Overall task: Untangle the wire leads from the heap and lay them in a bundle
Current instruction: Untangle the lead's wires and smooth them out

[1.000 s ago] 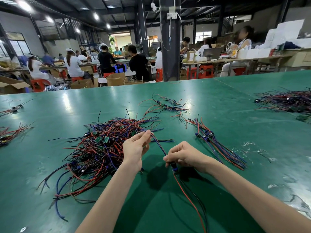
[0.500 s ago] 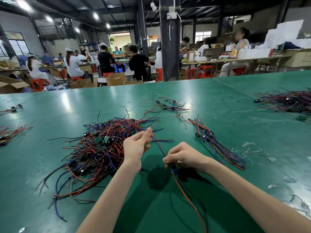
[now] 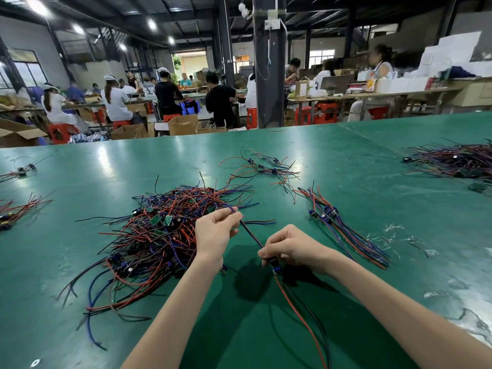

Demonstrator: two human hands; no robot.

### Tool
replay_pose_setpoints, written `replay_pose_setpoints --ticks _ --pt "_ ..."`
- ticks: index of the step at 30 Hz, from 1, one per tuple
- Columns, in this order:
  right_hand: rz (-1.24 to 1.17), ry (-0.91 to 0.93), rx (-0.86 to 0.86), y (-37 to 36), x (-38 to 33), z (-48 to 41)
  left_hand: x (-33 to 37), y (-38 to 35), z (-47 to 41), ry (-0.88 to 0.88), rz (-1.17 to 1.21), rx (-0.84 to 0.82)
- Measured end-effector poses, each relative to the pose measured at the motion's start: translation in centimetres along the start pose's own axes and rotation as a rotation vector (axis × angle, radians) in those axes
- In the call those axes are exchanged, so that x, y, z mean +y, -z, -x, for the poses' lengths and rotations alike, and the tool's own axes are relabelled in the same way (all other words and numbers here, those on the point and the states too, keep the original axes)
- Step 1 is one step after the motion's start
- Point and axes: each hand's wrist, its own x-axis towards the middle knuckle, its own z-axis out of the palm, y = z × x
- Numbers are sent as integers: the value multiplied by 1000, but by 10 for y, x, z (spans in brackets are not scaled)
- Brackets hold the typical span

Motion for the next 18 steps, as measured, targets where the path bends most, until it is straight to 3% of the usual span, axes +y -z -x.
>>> replay_pose_setpoints --ticks 10,18 --pt "-25 -6 -3 0 -1 0 -4 5 -8 -38 -4 74" --pt "-18 -3 -1 1 0 0 -5 7 -11 42 69 77"
